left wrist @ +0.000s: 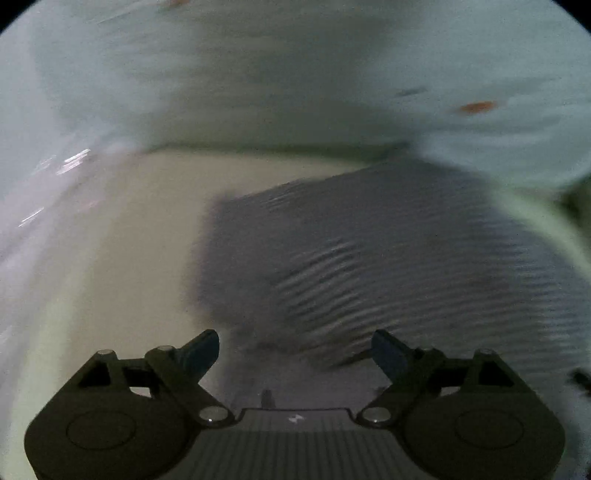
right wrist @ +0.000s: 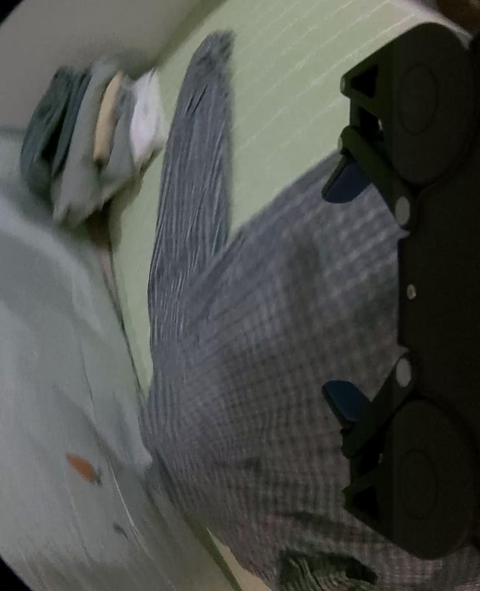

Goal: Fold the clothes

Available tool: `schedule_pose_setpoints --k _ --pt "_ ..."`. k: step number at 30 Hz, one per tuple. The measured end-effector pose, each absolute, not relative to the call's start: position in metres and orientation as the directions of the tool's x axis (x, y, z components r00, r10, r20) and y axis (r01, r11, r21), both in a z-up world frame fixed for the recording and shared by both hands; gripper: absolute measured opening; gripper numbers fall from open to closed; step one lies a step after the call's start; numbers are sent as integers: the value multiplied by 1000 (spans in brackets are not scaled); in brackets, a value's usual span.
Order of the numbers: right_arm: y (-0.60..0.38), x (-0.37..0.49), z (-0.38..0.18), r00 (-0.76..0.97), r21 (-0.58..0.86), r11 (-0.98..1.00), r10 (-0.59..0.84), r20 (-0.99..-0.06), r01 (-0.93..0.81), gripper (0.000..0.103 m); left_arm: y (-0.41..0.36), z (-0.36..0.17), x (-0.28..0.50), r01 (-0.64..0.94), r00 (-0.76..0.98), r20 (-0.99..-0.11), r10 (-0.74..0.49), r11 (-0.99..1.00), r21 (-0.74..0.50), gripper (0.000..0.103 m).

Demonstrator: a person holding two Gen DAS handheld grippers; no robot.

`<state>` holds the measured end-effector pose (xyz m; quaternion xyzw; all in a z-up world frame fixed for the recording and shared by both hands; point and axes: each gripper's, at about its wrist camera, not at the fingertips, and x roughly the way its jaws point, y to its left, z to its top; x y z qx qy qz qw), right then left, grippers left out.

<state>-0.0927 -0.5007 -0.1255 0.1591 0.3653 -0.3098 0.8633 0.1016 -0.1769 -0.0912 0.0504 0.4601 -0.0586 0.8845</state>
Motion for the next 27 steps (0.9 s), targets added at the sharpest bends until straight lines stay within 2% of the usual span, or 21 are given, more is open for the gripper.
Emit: schedule_pose_setpoints --k 5,9,13,17,20,21,22,24,27 --pt "-452 -30 -123 613 80 855 -298 -732 512 103 -110 -107 98 -27 488 -869 83 996 80 90" --pt "-400 11 -118 672 105 914 -206 -711 392 101 -77 -119 102 -64 447 -887 115 993 97 90" --pt "-358 40 -120 714 132 951 -114 -690 279 85 -63 -133 111 -47 421 -900 113 994 103 90" --pt "-336 57 -128 724 166 962 -43 -688 216 74 -60 -142 120 -25 408 -908 99 995 97 90" --pt "-329 64 -137 704 175 968 -4 -710 182 59 -63 -145 123 -17 406 -910 84 996 84 90" --pt "-327 67 -140 697 178 969 9 -717 171 47 -64 -145 123 -14 406 -910 77 997 78 90" --pt "-325 69 -143 689 182 970 22 -724 160 27 -66 -145 123 -10 408 -910 73 997 76 90" --pt "-326 70 -142 691 187 970 30 -722 153 5 -70 -143 121 -7 413 -907 77 997 81 90" --pt "-338 65 -128 719 205 970 48 -693 133 5 -82 -139 118 -12 420 -904 82 996 85 90"
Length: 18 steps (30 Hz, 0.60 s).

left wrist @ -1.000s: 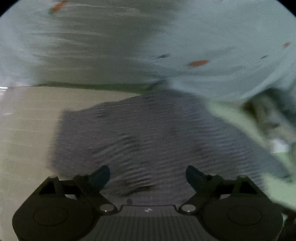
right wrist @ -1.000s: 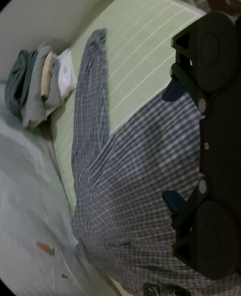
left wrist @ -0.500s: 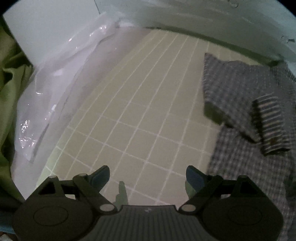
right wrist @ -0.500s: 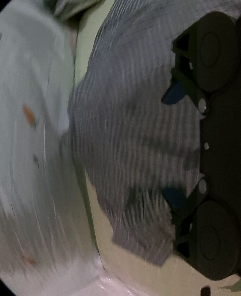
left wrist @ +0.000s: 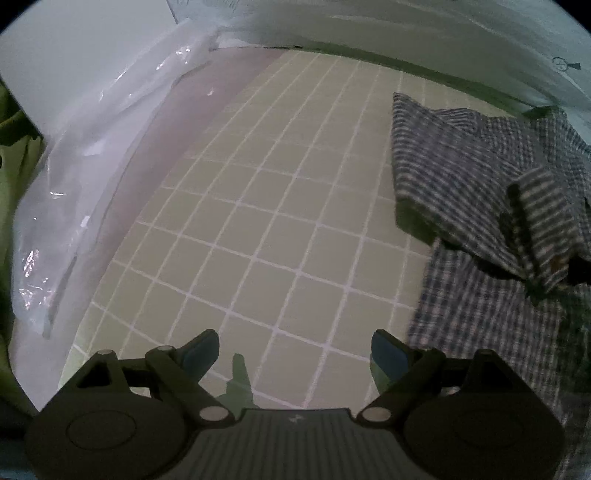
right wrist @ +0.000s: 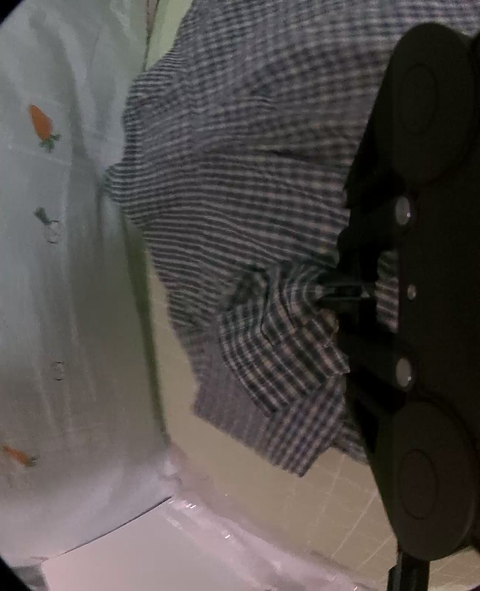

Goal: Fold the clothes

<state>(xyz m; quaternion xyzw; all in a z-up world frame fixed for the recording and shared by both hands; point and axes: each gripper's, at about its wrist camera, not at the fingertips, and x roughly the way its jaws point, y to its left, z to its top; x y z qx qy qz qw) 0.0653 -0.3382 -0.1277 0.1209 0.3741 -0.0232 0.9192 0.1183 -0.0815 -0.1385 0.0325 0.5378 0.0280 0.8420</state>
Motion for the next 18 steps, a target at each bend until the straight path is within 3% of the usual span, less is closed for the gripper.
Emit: schedule_pose_setpoints --k 6,13,18 --pt "-402 47 -91 785 202 964 -10 -619 172 4 -117 -126 106 -21 444 -892 89 996 88 90" --pt "-544 6 -58 805 180 901 -246 -540 396 4 -163 -108 83 -37 490 -865 111 994 107 90" --pt "-638 -28 -63 706 159 781 -431 -562 604 6 -177 -100 63 -68 499 -855 142 990 124 90"
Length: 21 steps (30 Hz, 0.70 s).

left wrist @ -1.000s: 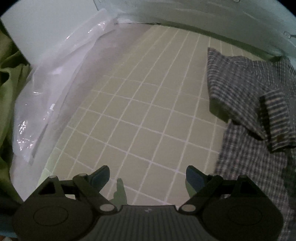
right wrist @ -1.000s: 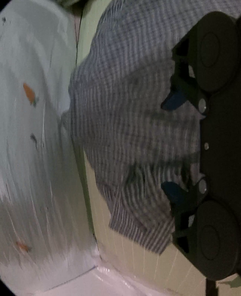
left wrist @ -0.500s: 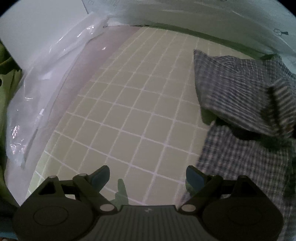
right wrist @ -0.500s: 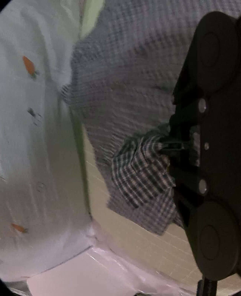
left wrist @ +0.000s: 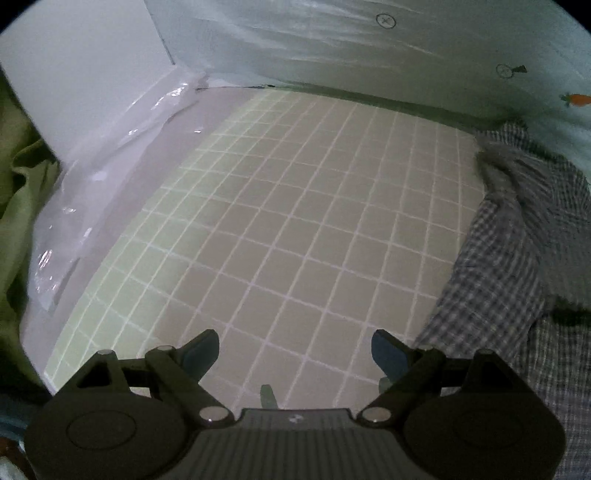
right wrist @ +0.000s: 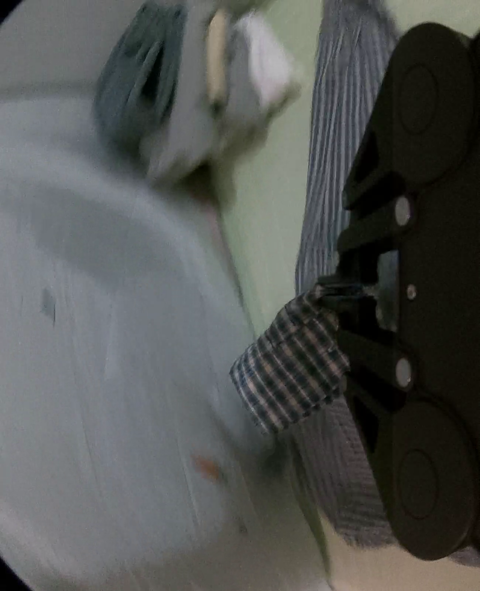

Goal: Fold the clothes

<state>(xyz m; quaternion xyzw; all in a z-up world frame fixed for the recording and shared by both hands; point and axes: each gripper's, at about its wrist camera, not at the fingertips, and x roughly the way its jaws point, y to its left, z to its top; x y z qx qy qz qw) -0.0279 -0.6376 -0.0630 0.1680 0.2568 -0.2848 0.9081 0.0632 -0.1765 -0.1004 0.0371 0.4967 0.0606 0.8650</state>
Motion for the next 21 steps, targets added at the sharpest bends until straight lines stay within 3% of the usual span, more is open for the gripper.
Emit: schedule_pose_setpoints --k 2,4,8,9,16,21 --pt "-651 -39 -69 681 149 762 -451 -577 630 16 -178 -99 55 -86 495 -855 157 988 131 90" --pt "-648 -47 -76 667 114 764 -467 -580 635 61 -176 -98 47 -101 491 -854 173 985 142 90" --pt "-619 -58 -88 690 95 803 -437 -577 588 91 -168 -95 32 -121 481 -856 191 981 150 90" --pt "-609 -61 -91 700 99 814 -423 -576 573 103 -166 -95 29 -121 480 -856 190 981 150 90" --pt "-531 -75 -104 725 166 839 -328 -605 518 103 -141 -96 19 -81 479 -865 152 988 129 91" --pt "-452 -81 -109 731 168 866 -275 -625 470 103 -114 -103 19 32 476 -877 65 995 91 91"
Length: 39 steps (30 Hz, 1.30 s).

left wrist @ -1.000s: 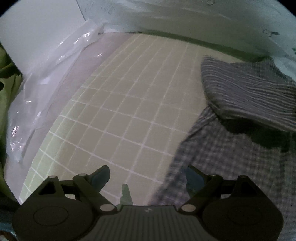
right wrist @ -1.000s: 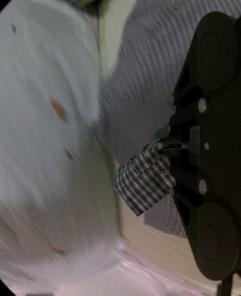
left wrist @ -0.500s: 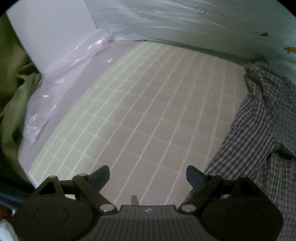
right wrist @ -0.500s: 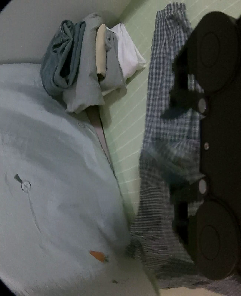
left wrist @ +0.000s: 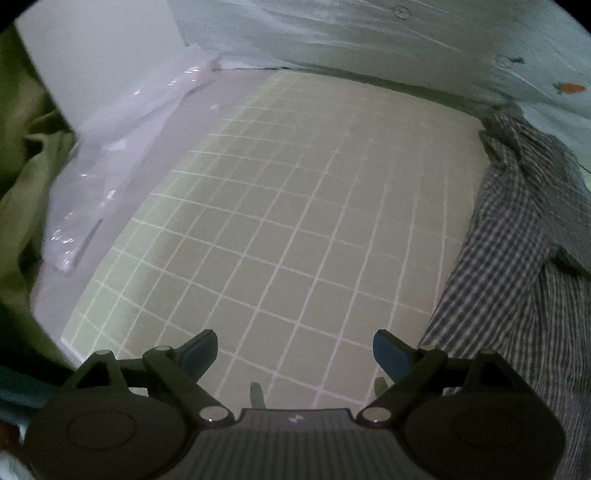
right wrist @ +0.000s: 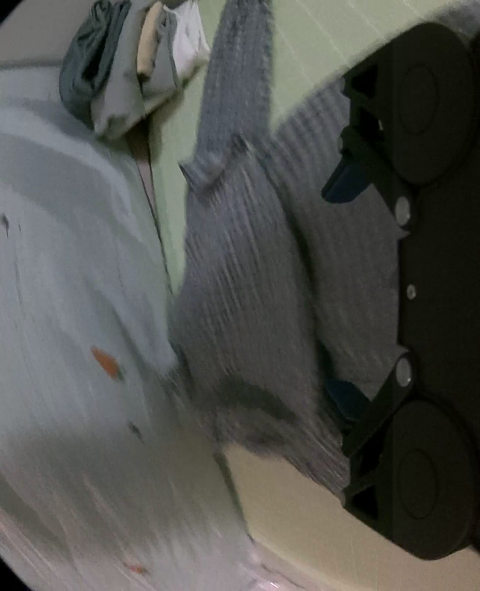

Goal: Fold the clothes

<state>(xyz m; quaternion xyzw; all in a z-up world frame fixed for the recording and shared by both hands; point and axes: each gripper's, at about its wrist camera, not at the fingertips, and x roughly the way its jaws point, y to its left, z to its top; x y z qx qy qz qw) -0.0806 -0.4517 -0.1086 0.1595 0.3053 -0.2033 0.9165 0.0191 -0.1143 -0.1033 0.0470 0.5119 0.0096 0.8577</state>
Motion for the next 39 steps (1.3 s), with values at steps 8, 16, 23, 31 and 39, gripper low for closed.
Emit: schedule_pose_setpoints --k 8,16,23,31,39 --pt "-306 -94 -122 695 210 830 -263 -669 516 103 -58 -103 26 245 481 -874 -62 967 67 91" --pt "-218 -114 -144 615 228 760 -271 -741 609 73 -10 -97 36 341 464 -879 -112 938 60 91" --pt "-200 -125 -145 623 253 753 -253 -740 607 27 3 -99 35 391 447 -881 -155 920 37 91" --pt "-205 -139 -120 669 206 803 -290 -685 559 2 -1 -96 35 394 448 -876 -178 919 15 91" --pt "-263 -164 -95 605 -1 787 -474 -640 616 2 -19 -96 35 409 436 -880 -189 913 7 91"
